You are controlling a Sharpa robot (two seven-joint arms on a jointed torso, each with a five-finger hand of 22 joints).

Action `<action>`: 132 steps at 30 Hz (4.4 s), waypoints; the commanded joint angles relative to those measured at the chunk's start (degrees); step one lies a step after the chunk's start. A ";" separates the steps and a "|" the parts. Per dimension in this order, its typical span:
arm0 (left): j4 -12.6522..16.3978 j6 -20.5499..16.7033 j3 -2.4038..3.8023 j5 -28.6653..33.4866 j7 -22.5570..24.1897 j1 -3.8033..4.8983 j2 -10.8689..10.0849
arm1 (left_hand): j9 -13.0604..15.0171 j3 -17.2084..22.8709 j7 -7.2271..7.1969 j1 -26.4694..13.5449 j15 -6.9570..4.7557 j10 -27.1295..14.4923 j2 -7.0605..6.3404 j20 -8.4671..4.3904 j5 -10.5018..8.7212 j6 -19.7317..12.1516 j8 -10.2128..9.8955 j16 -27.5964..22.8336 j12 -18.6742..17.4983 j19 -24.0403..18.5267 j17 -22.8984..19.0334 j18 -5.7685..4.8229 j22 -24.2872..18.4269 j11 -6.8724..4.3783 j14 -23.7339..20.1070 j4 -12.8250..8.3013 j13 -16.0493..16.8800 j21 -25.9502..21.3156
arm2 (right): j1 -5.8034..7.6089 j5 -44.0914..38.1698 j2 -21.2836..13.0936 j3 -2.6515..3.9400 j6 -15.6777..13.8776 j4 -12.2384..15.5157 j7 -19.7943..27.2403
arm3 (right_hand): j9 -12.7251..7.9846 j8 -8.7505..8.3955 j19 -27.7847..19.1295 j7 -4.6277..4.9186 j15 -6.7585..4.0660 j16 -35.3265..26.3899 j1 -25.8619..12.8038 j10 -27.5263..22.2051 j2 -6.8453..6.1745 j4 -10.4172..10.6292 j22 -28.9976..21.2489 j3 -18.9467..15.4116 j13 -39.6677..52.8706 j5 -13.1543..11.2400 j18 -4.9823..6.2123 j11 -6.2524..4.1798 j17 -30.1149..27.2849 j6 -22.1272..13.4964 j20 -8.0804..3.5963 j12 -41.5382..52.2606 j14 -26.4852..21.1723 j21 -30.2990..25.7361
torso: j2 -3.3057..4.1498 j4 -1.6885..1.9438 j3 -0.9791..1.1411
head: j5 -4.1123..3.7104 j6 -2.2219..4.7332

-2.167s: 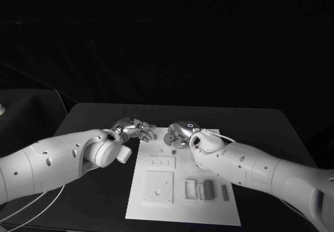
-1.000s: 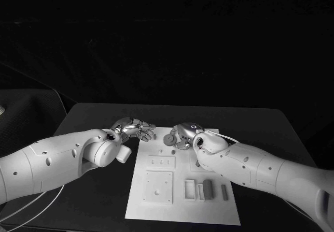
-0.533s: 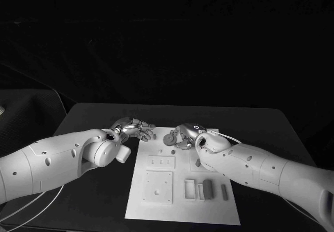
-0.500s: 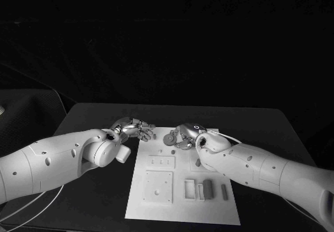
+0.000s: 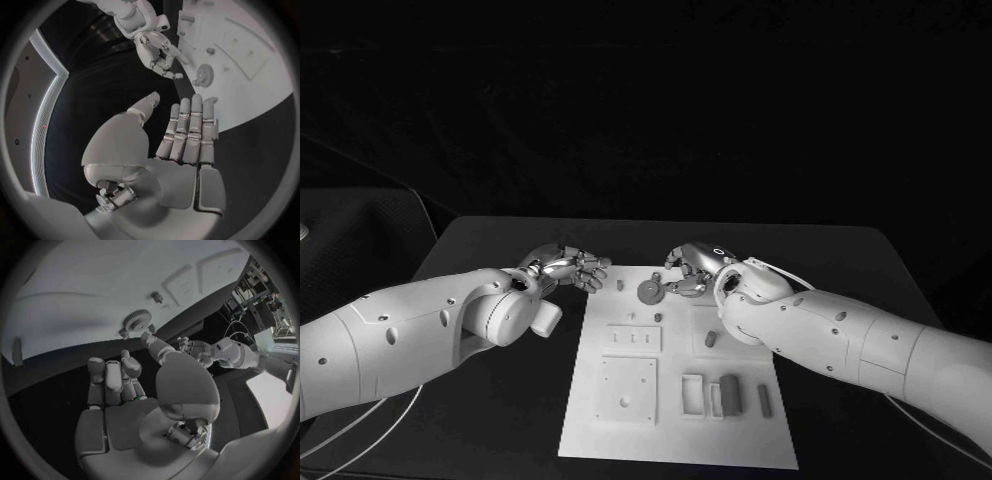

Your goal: Assemble the parts on the task board

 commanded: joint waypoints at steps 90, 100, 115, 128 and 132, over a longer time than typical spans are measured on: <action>-1.20 0.96 0.06 -1.48 2.49 -2.56 1.09 | 0.35 0.43 -0.34 -0.04 -0.44 3.45 0.78 -0.46 0.18 2.14 0.69 0.85 1.64 1.69 1.04 1.52 0.76 -0.66 2.42 0.24 0.93 0.96 | -4.49 16.24 -5.71 2.82 7.00 -19.90 23.84 | 0.50 -1.30 -14.64 -0.53 5.06 -11.91 1.11 -13.42 -0.76 -1.73 -5.01 -1.44 -8.45 -0.19 -4.02 6.27 -6.23 -1.85 2.61 -12.23 -14.97 -4.54 | -1.57 -1.48 1.43 | -1.34 -0.84; -0.35 0.83 0.07 -1.55 2.52 -2.53 0.73 | 0.35 0.44 -0.34 -0.03 -0.44 3.44 0.78 -0.46 0.18 2.14 0.68 0.83 1.63 1.68 1.04 1.52 0.76 -0.66 2.40 0.23 0.93 0.96 | -4.51 16.24 -4.81 2.81 7.02 -20.85 23.87 | 0.58 -1.08 -14.68 -0.48 5.14 -11.90 1.01 -13.46 -0.42 -1.57 -5.02 -1.43 -8.47 -0.17 -4.06 6.30 -6.23 -1.60 2.62 -12.19 -15.04 -4.53 | -1.45 -1.10 1.48 | -0.97 -1.15; 0.57 0.75 0.08 -1.59 2.41 -2.26 0.57 | 0.34 0.45 -0.34 0.00 -0.43 3.42 0.77 -0.46 0.19 2.12 0.67 0.81 1.61 1.67 1.04 1.52 0.75 -0.66 2.38 0.21 0.92 0.94 | -4.53 16.24 -3.74 2.80 7.99 -21.41 23.69 | 0.79 -0.60 -14.71 -0.50 5.28 -11.83 0.92 -13.50 0.17 -1.32 -5.03 -1.30 -8.49 -0.14 -4.12 6.33 -6.22 -0.93 2.62 -12.09 -15.11 -4.49 | -1.45 -1.26 1.52 | -0.55 -1.70; 0.69 0.68 0.08 -1.61 2.35 -2.17 0.40 | 0.34 0.45 -0.34 0.03 -0.43 3.40 0.75 -0.46 0.19 2.11 0.65 0.79 1.59 1.66 1.05 1.52 0.75 -0.66 2.36 0.18 0.91 0.93 | -4.53 16.09 -3.50 2.78 8.04 -21.81 23.26 | 1.10 0.07 -14.60 -0.53 5.39 -11.59 1.06 -13.43 0.84 -1.16 -4.99 -0.95 -8.47 -0.11 -4.12 6.31 -6.15 0.17 2.58 -11.82 -15.00 -4.31 | -1.52 -1.37 1.60 | -0.31 -1.93; 0.79 0.65 0.08 -1.65 2.36 -2.12 0.40 | 0.34 0.46 -0.34 0.04 -0.43 3.39 0.75 -0.46 0.19 2.11 0.65 0.78 1.58 1.65 1.05 1.52 0.75 -0.66 2.35 0.18 0.91 0.93 | -4.53 16.00 -3.30 2.77 8.00 -22.13 23.13 | 1.20 0.27 -14.51 -0.52 5.41 -11.47 1.12 -13.37 1.04 -1.11 -4.96 -0.83 -8.44 -0.11 -4.10 6.29 -6.10 0.51 2.55 -11.70 -14.90 -4.21 | -1.44 -1.31 1.60 | -0.33 -1.96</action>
